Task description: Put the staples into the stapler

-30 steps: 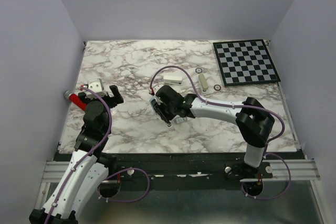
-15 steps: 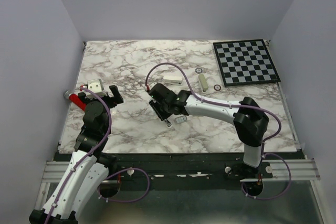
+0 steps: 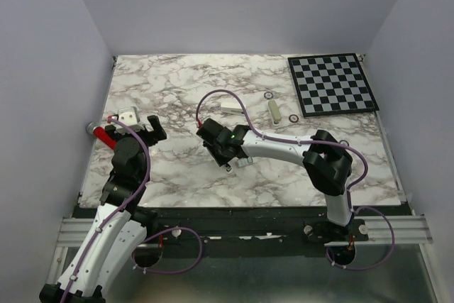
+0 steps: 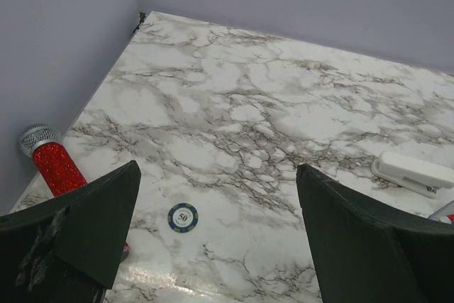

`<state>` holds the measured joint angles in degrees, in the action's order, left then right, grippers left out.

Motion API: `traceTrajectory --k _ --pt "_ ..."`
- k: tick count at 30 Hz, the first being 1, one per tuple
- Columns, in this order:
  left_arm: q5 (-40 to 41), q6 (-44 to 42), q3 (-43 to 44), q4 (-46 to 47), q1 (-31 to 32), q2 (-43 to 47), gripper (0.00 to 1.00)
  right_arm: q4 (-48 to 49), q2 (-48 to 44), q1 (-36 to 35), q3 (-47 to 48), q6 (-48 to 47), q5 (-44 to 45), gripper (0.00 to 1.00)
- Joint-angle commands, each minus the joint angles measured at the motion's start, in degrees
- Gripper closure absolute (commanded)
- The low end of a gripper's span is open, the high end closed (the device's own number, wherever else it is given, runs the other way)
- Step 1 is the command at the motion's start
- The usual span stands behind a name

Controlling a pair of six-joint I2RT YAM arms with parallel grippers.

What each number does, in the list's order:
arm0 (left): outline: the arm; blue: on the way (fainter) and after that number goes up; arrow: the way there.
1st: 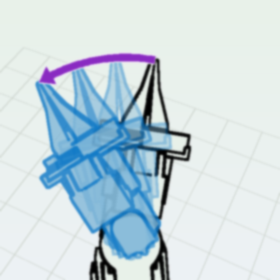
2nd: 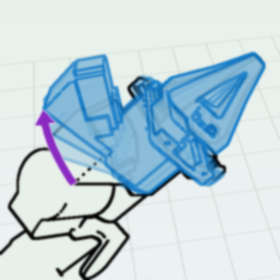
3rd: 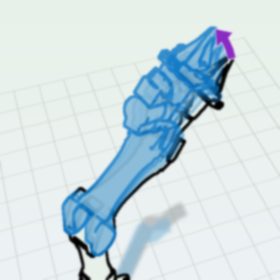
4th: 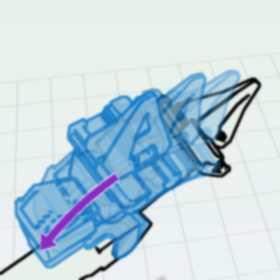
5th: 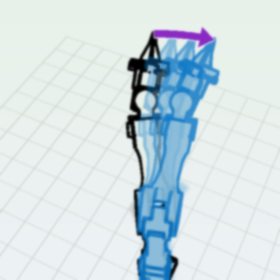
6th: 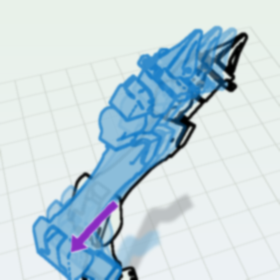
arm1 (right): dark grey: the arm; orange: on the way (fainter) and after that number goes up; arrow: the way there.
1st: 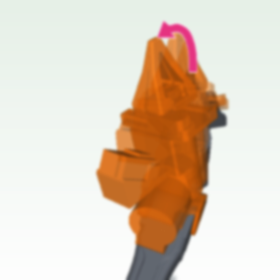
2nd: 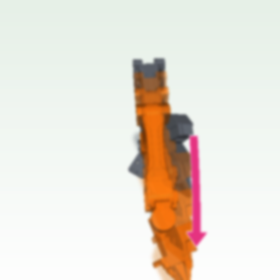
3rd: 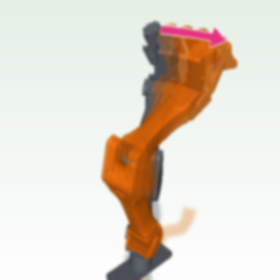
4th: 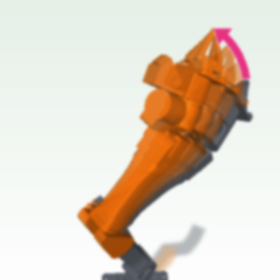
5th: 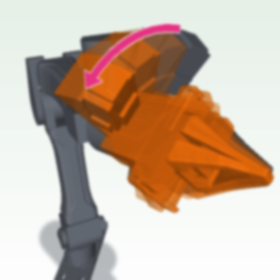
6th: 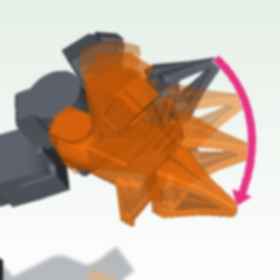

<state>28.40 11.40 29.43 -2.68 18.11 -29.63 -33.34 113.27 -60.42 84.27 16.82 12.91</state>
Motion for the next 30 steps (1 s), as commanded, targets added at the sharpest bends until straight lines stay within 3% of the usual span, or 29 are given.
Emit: traceTrajectory --k 1,25,30 --pt "-0.8 -0.1 -0.2 0.4 0.1 0.7 0.01 -0.5 1.2 -0.5 1.3 0.8 1.9 0.66" --pt "-0.9 -0.1 -0.2 0.4 0.1 0.7 0.01 1.8 0.3 -0.9 0.9 0.5 2.2 0.70" --pt "-0.9 -0.1 -0.2 0.4 0.1 0.8 0.01 1.6 -0.6 -0.9 0.8 0.7 3.8 0.64"
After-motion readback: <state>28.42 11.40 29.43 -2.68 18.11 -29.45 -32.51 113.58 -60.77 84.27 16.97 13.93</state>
